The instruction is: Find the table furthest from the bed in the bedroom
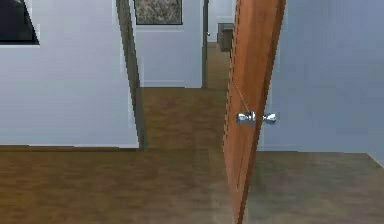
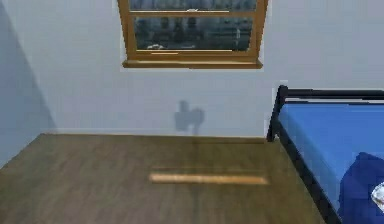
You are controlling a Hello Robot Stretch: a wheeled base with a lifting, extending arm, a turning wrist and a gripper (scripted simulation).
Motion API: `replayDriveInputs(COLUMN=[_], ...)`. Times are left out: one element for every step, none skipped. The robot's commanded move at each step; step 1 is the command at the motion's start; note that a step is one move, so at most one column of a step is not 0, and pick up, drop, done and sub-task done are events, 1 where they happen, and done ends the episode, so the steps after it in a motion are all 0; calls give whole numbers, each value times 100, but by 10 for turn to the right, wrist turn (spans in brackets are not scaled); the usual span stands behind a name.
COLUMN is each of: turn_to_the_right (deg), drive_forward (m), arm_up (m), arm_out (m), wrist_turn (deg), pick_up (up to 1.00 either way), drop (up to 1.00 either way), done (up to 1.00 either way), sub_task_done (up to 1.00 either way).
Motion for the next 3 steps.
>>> replayDriveInputs(turn_to_the_right=[0,-450,-330], drive_forward=[10,0,0], arm_up=[0,0,0], arm_out=[0,0,0], wrist_turn=[0,0,0], pick_up=[0,0,0], drop=[0,0,0], done=[0,0,0], sub_task_done=[0,0,0])
